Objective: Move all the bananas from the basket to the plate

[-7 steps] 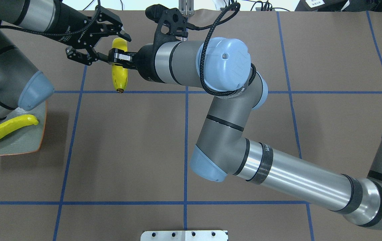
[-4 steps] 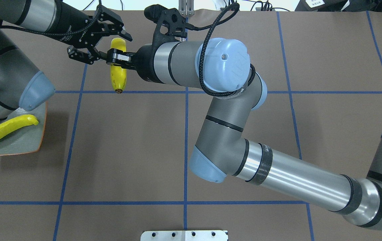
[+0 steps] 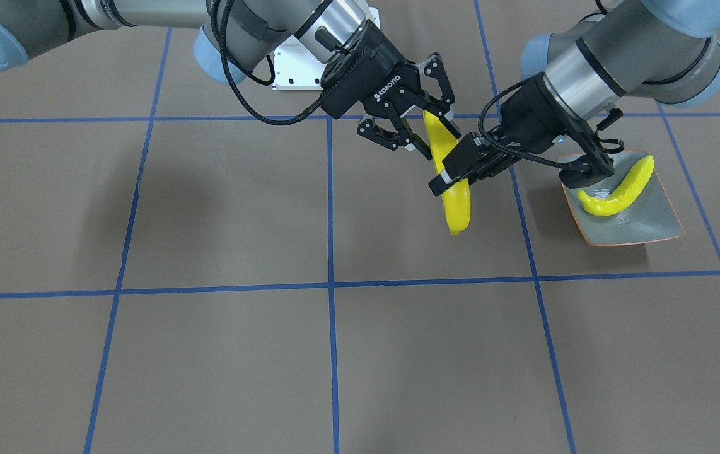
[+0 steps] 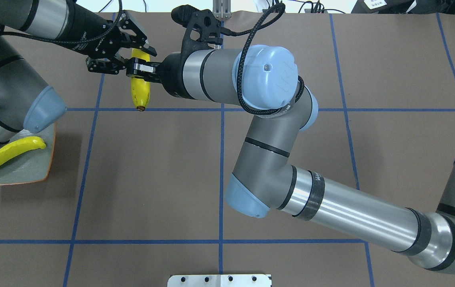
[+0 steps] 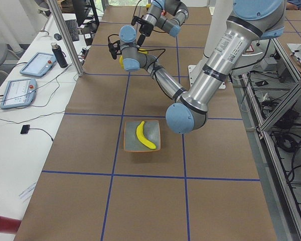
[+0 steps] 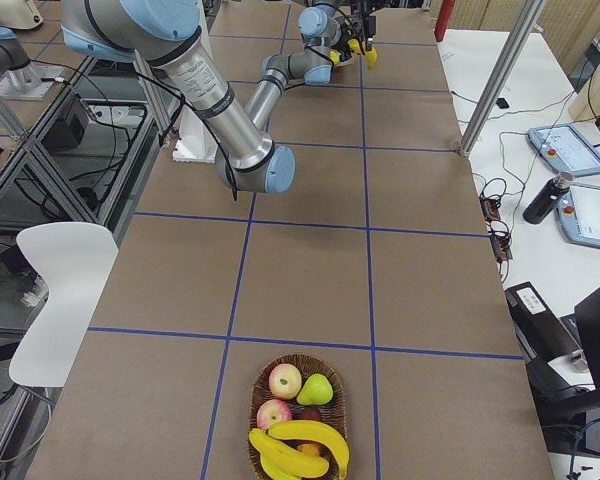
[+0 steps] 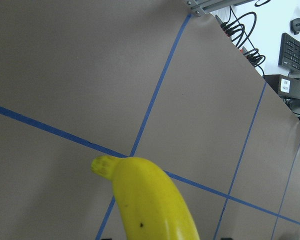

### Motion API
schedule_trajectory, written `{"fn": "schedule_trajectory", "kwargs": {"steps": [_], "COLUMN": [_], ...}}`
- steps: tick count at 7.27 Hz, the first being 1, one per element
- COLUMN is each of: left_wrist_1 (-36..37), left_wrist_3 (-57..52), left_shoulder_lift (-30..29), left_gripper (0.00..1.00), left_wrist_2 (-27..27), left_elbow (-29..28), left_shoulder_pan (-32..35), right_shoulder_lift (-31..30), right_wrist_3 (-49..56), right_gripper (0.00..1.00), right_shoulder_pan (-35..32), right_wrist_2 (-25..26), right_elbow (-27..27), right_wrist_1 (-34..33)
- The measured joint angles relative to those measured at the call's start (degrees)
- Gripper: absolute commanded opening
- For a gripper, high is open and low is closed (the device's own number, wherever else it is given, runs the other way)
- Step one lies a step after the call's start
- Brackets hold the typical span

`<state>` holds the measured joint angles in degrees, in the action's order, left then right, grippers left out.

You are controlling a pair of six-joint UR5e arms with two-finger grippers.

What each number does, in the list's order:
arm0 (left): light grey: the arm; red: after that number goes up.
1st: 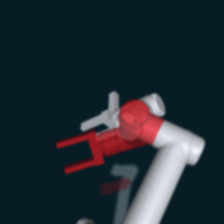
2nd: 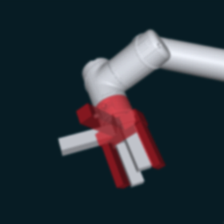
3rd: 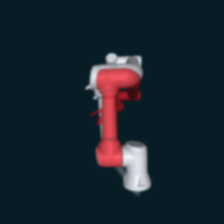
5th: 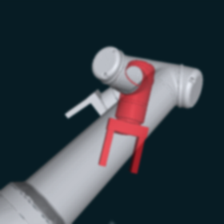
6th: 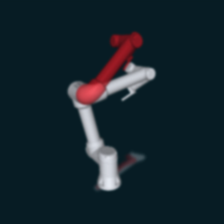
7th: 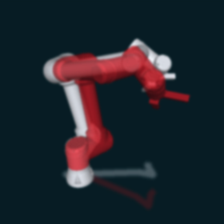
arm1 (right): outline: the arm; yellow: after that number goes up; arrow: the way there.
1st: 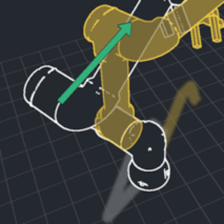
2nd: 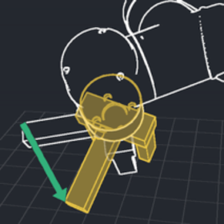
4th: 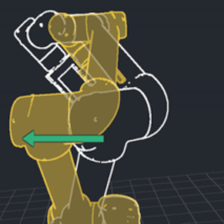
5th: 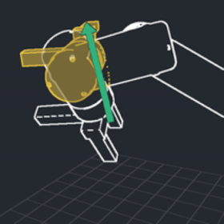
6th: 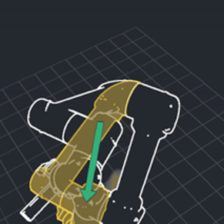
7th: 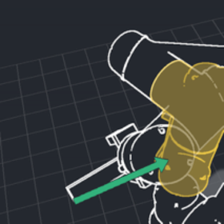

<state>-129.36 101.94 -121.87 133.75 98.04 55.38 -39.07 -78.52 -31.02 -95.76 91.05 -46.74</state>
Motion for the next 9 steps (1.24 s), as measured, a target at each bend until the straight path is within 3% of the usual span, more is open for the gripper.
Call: {"fn": "schedule_trajectory", "kwargs": {"steps": [1, 5, 7, 9], "left_wrist_1": [-0.2, -0.6, -0.7, -2.5], "left_wrist_3": [-0.1, 0.0, -0.5, -5.1], "left_shoulder_lift": [0.1, 0.7, 1.6, 6.5], "left_gripper": [0.00, 0.00, 0.00, 0.00], "left_wrist_2": [0.0, 0.1, 0.0, 0.0], "left_elbow": [0.2, 0.4, 0.4, 0.6], "left_shoulder_pan": [0.0, 0.2, 0.6, 1.6], "right_shoulder_lift": [0.0, -1.0, -5.5, -10.4], "right_wrist_3": [0.0, 0.3, 0.5, 1.1], "right_gripper": [0.99, 1.00, 1.00, 1.00], "right_shoulder_pan": [0.0, -0.7, -2.1, -4.5], "right_wrist_2": [0.0, -0.1, -1.6, -5.4], "right_elbow": [0.0, 0.4, 4.0, 6.3], "right_wrist_1": [0.0, -0.1, -0.5, -2.6]}}
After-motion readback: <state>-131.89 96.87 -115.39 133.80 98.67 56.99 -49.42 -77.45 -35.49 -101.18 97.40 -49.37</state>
